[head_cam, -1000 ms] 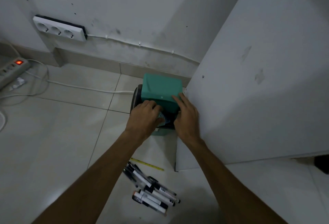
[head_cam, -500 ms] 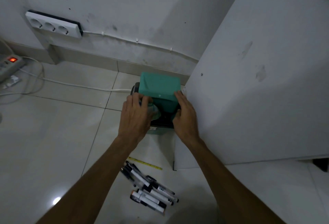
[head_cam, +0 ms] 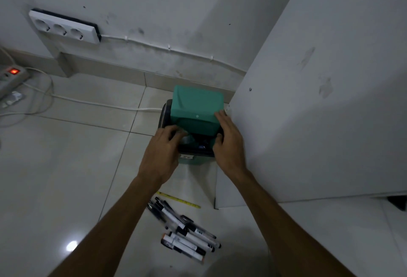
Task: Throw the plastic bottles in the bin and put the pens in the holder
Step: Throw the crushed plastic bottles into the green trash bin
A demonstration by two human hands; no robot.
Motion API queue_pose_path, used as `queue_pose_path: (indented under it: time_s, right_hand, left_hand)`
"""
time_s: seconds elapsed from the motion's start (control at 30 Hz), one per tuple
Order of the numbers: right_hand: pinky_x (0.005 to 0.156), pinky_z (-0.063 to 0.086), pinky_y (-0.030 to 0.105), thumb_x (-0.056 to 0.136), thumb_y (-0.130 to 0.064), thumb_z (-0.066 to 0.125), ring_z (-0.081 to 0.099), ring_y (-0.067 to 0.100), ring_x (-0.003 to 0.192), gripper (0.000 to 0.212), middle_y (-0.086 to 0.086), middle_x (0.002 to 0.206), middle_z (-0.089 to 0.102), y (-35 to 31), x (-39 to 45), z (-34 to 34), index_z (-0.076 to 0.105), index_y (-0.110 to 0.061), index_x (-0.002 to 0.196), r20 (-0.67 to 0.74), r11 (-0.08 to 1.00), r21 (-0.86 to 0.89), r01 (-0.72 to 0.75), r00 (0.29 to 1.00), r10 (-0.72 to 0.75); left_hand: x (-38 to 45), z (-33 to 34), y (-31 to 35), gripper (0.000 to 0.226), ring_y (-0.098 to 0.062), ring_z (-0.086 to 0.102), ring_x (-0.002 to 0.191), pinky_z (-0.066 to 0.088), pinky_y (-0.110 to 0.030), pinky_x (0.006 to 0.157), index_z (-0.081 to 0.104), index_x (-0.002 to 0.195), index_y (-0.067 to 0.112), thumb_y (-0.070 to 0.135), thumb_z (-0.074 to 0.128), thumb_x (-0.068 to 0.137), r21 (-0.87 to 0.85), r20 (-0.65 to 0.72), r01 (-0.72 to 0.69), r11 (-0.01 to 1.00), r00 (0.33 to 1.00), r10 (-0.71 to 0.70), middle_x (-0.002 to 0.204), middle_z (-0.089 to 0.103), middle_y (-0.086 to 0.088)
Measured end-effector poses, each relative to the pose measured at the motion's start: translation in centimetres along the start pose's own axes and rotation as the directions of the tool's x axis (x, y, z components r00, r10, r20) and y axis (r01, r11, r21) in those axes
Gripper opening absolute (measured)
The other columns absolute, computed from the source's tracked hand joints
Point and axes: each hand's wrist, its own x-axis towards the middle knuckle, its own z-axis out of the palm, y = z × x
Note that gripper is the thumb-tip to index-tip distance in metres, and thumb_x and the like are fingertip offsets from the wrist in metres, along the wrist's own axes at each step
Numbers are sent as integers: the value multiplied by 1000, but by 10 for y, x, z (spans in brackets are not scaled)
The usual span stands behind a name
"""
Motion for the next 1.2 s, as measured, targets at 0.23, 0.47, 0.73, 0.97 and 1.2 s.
queue_pose_path:
  time_s: [0.23, 0.47, 0.73, 0.97, 1.2]
  right_hand:
    - [119, 25, 45, 91, -11, 59, 37, 23, 140, 54, 6, 155, 37, -3, 7, 2, 47, -23, 142, -27, 972, -231, 44, 998, -51]
    - [123, 12, 44, 92, -18, 61, 27, 21, 146, 57, 4, 157, 33, -16, 21, 15, 41, -26, 146, 48, 955, -291, 60, 998, -48]
    - [123, 11, 42, 89, -8, 58, 22, 21, 149, 62, 3, 157, 33, -11, 16, 14, 40, -22, 147, 92, 957, -282, 63, 995, -38]
    - [123, 11, 44, 93, -13, 58, 27, 23, 146, 56, 6, 156, 35, -14, 24, 10, 43, -23, 145, 99, 953, -296, 72, 994, -45]
    - [119, 14, 50, 91, -30, 63, 36, 19, 138, 51, -2, 144, 47, -16, 34, 10, 47, -27, 140, 131, 932, -360, 29, 991, 20]
  left_hand:
    - [-5, -10, -3, 54, -32, 45, 122, 54, -44, 89, 57, 131, 12, 7, 71, 79, -6, -27, 87, 996, 996, -87, 140, 45, -15]
    - [1, -9, -14, 59, -30, 53, 107, 46, -41, 84, 59, 130, 18, 13, 73, 72, 392, 59, -182, 902, 983, 173, 133, 55, -11]
    - [-4, 6, -20, 67, -25, 40, 116, 31, -38, 95, 20, 153, 14, 27, 42, 91, 614, 315, -245, 750, 948, 52, 137, 52, -4]
    - [-6, -10, -23, 59, -33, 48, 111, 51, -40, 88, 45, 134, 4, 3, 67, 80, 58, -93, 156, 986, 984, -150, 128, 51, -19]
    - [0, -6, -30, 55, -27, 58, 112, 51, -47, 92, 40, 145, 14, 0, 48, 92, -363, 71, 310, 879, 950, -305, 135, 50, -11]
